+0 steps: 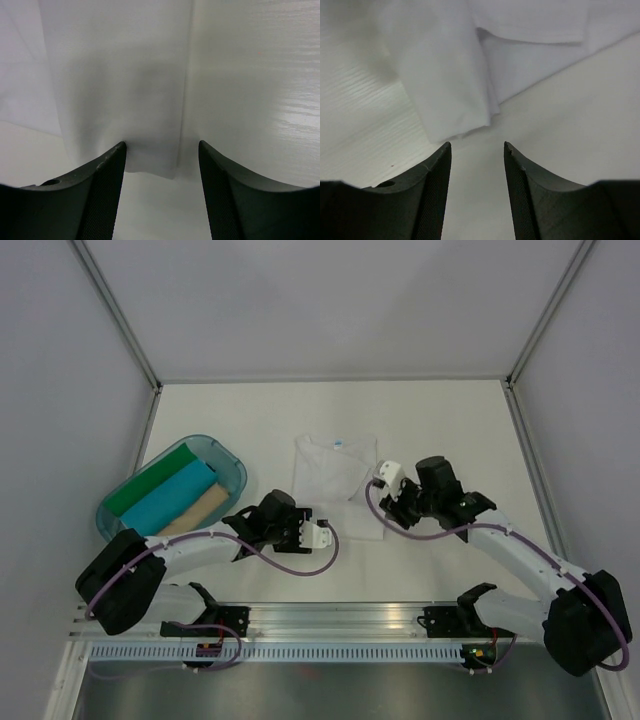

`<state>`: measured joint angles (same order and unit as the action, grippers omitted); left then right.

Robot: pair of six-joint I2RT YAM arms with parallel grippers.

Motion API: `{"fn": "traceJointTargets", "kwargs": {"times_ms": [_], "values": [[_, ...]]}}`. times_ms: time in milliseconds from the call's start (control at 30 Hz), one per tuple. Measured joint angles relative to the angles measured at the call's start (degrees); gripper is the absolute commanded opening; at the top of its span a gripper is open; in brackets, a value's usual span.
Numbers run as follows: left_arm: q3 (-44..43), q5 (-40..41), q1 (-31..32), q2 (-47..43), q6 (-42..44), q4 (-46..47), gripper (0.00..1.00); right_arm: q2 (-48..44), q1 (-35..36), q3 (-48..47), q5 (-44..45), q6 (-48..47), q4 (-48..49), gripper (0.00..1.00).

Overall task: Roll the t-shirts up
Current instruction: Roll the tshirt

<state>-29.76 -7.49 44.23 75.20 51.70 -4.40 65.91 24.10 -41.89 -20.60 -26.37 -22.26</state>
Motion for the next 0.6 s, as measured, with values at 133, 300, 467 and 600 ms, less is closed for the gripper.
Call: {"fn": "traceJointTargets", "kwargs": {"times_ms": [133, 300, 467, 600], "values": [[0.04, 1.57, 0.0, 1.62, 0.2, 3.5, 0.64, -4.15, 12.22, 6.62, 4.35, -5.42, 1.95, 0.56], [0.04, 2.89, -0.02, 3.82, 0.22, 7.58, 0.49, -2.36, 18.12, 11.13, 9.86, -7.61, 6.23, 0.56], [0.04, 2.73, -0.02, 4.9, 0.33, 7.21, 0.24, 3.17, 19.96, 11.13, 11.65, -9.03, 11.43, 0.58], [-0.02, 2.56, -0.02, 5.01, 0.33, 7.08, 0.12, 6.34, 20.22, 11.13, 11.69, -9.42, 12.74, 0.58]]}}
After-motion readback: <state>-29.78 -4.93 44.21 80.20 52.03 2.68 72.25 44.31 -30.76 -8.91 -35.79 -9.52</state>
